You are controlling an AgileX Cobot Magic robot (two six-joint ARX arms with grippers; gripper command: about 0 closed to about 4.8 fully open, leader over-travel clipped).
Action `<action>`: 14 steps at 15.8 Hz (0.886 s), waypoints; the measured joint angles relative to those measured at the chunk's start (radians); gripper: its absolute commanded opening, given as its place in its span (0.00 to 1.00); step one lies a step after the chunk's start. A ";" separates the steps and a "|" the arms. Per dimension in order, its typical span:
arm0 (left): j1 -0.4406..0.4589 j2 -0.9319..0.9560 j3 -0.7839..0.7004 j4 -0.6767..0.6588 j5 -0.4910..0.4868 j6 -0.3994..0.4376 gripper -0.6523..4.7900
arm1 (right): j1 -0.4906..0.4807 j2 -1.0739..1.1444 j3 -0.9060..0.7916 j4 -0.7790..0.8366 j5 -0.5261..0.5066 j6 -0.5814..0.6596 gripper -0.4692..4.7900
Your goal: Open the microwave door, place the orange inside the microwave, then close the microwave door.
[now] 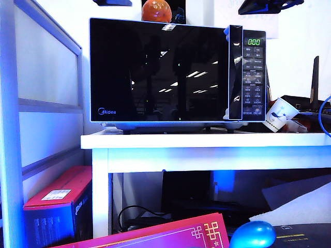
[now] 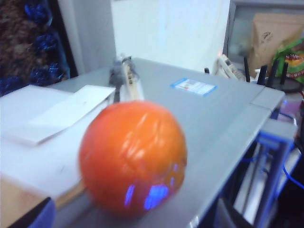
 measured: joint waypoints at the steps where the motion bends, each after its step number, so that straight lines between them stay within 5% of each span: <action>1: -0.003 0.015 0.000 0.029 0.000 0.000 1.00 | 0.000 0.000 0.000 0.006 0.000 0.000 0.09; 14: -0.037 0.100 0.000 0.229 -0.029 -0.069 1.00 | 0.013 -0.020 0.005 0.048 0.000 0.000 0.09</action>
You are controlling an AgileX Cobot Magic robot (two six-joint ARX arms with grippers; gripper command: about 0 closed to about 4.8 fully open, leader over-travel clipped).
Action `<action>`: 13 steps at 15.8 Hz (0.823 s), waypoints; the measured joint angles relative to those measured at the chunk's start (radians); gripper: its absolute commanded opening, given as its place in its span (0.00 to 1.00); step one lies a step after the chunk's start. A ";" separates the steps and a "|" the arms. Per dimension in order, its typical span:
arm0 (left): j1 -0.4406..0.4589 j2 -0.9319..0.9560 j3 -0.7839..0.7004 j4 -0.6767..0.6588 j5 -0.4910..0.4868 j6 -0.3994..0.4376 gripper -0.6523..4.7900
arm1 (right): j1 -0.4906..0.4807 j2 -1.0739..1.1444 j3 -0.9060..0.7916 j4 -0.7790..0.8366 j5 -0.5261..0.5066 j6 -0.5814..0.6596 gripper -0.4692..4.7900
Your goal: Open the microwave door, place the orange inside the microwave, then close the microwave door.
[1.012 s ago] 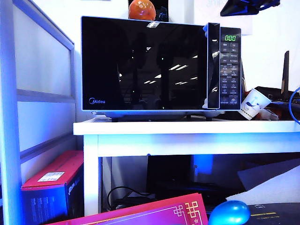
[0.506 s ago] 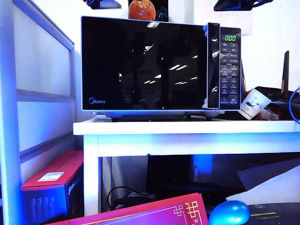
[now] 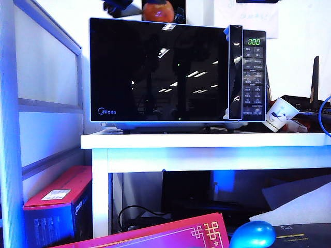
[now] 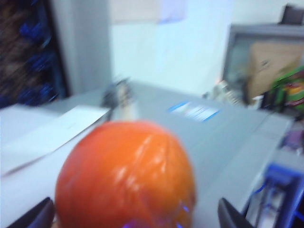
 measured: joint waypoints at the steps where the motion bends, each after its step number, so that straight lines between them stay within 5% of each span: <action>1: -0.005 0.004 0.000 0.019 0.000 0.000 1.00 | 0.000 -0.002 0.000 0.003 0.000 0.000 0.09; 13: -0.025 0.057 0.005 0.092 -0.016 -0.018 1.00 | 0.000 -0.002 0.000 0.021 0.000 0.000 0.09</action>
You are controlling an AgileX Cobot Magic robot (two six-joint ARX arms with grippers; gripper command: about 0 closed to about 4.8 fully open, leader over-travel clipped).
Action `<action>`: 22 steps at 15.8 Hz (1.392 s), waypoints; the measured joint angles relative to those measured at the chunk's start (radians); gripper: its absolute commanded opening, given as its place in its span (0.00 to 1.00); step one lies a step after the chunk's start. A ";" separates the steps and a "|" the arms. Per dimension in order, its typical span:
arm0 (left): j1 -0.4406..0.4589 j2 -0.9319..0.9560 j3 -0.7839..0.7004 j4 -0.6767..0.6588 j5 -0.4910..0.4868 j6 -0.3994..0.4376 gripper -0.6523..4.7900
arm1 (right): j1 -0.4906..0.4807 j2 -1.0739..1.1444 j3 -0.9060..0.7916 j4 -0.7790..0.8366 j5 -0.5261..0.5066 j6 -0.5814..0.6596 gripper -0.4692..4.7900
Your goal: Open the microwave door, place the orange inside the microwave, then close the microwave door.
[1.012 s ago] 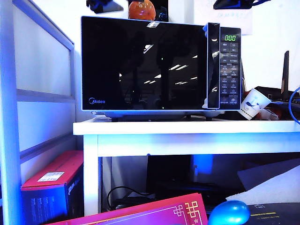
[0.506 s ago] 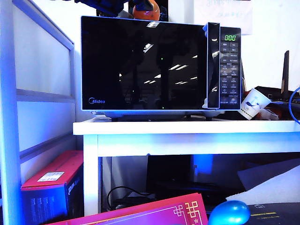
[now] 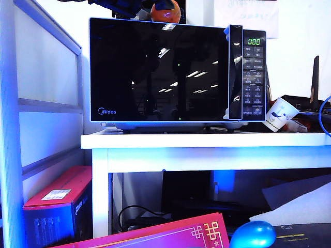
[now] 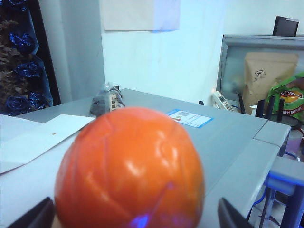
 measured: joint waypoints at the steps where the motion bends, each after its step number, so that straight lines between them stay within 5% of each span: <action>1: -0.003 0.001 0.000 0.001 -0.001 0.000 1.00 | 0.000 0.000 0.000 0.000 0.000 0.000 0.09; 21: -0.031 0.034 0.002 0.102 -0.032 0.000 1.00 | 0.013 0.000 0.000 -0.002 0.002 0.000 0.09; 22: -0.037 0.034 0.002 0.102 -0.031 0.000 0.93 | 0.013 0.000 0.000 -0.002 0.002 0.000 0.09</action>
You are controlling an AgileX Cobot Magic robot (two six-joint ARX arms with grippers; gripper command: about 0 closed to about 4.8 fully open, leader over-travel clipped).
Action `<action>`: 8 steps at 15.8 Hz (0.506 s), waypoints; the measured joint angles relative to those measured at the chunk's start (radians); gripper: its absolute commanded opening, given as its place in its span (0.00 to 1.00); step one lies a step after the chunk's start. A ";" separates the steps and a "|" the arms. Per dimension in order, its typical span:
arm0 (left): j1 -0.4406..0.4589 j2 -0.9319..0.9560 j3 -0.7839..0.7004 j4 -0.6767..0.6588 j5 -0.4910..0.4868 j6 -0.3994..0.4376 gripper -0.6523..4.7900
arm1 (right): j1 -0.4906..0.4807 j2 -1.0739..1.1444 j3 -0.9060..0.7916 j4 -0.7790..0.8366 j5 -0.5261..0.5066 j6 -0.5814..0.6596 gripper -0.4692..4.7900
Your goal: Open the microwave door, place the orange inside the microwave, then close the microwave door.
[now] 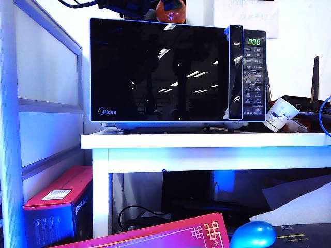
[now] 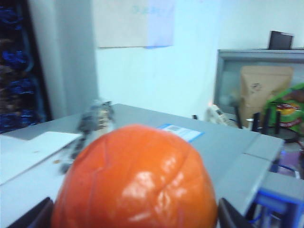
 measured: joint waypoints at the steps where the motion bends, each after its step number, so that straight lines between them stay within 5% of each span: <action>1: 0.000 0.000 0.000 0.000 0.001 0.000 0.89 | 0.000 0.000 0.000 0.000 0.000 0.000 0.09; 3: 0.000 0.000 0.000 -0.006 0.001 -0.001 0.80 | 0.000 0.000 0.000 0.000 0.000 0.000 0.09; 6: 0.000 0.000 0.000 -0.006 0.001 0.000 0.47 | 0.000 0.000 0.000 0.000 0.000 0.000 0.09; 8: 0.000 0.000 0.000 -0.006 0.001 0.000 0.47 | 0.000 0.000 0.000 0.000 0.000 0.000 0.09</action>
